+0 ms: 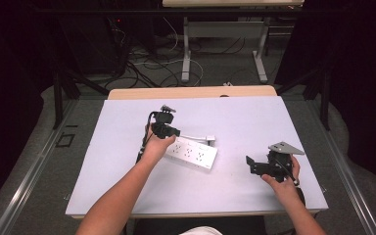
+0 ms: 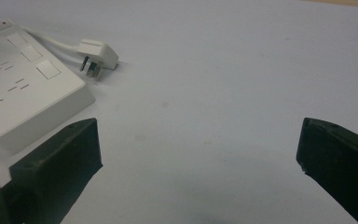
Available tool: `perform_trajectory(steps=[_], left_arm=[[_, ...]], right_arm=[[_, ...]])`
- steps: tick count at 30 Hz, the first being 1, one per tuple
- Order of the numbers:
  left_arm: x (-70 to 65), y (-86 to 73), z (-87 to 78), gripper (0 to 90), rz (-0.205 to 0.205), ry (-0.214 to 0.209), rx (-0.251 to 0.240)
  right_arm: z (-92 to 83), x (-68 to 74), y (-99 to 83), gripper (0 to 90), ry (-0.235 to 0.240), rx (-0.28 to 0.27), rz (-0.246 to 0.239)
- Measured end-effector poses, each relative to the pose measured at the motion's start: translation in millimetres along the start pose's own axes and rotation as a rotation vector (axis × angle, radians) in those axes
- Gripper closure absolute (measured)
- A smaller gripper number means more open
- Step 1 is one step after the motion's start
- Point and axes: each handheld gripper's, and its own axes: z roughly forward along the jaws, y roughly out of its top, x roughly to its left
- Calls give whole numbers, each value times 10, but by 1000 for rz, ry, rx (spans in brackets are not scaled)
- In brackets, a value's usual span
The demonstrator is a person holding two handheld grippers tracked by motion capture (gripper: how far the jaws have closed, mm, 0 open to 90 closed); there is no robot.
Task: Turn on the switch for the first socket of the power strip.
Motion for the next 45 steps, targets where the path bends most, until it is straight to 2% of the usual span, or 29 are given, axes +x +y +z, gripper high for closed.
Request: perform_trajectory(steps=[1,2,8,10,11,13,17,18,19,26,27,45], left_arm=[[9,5,3,900,16,7,11],[0,6,16,900,3,5,10],[23,17,80,900,7,13,25],[25,18,100,900,-3,14,33],[37,20,105,900,10,21,38],[39,19,126,900,-2,22,37],[51,21,152,900,9,32,57],[45,20,163,900,-3,28,56],[50,22,168,900,8,32,59],[43,26,215,900,14,42,75],[38,25,226,900,4,42,73],[53,20,291,894,11,68,92]], right_arm=[[-4,-4,2,0,8,6,-1],[-2,-2,1,0,7,5,-1],[11,-4,-4,0,6,17,4],[15,-5,-4,0,5,20,-2],[14,-3,-5,0,0,26,-9],[21,0,-8,0,6,29,-14],[27,15,-8,0,8,40,-9],[30,18,-9,0,6,40,-7],[27,18,-9,0,5,43,-8],[32,8,-15,0,16,46,-12],[35,3,-17,0,13,45,-18],[39,4,-25,0,22,47,-15]])
